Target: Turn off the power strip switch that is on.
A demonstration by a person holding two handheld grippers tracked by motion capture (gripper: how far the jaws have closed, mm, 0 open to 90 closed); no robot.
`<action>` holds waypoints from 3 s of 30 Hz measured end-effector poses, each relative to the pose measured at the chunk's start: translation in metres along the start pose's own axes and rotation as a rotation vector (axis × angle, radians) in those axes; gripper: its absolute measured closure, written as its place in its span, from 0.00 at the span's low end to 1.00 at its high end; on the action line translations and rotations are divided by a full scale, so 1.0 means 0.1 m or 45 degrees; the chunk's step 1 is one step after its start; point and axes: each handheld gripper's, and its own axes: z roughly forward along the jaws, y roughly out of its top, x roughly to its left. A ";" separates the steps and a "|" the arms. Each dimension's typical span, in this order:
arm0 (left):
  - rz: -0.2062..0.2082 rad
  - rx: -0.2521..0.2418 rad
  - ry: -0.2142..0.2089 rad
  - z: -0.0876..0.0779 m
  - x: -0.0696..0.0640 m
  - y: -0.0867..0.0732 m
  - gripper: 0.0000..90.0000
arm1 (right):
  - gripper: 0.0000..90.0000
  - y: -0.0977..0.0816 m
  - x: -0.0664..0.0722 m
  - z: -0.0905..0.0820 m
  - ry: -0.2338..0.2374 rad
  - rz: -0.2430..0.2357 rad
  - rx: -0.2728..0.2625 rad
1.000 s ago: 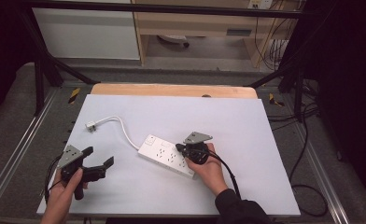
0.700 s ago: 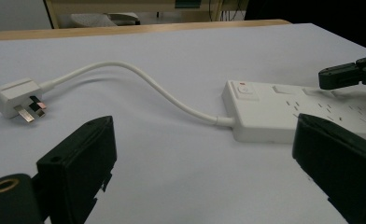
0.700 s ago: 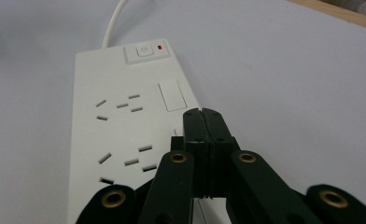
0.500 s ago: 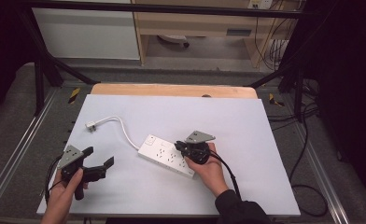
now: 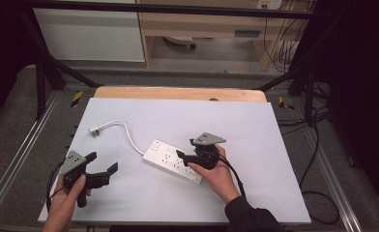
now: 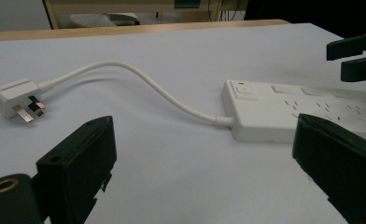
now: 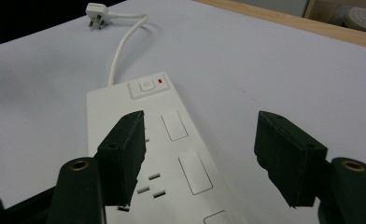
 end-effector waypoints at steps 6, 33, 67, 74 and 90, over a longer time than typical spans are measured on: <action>0.000 0.001 -0.004 0.01 0.00 0.00 0.07 | 0.12 0.03 0.02 -0.02 -0.027 -0.002 -0.014; 0.006 0.006 -0.008 0.03 -0.02 0.00 0.06 | 0.04 0.21 -0.21 -0.48 -0.146 0.040 -0.120; 0.015 0.004 0.002 0.00 0.00 0.00 0.06 | 0.04 0.24 -0.57 -1.22 -0.248 0.111 -0.194; 0.005 -0.004 0.010 -0.02 0.04 0.01 0.06 | 0.05 0.23 -0.63 -1.34 -0.278 0.110 -0.230; 0.005 -0.009 0.005 -0.13 0.00 0.00 0.06 | 0.07 0.20 -0.72 -1.55 -0.326 0.088 -0.274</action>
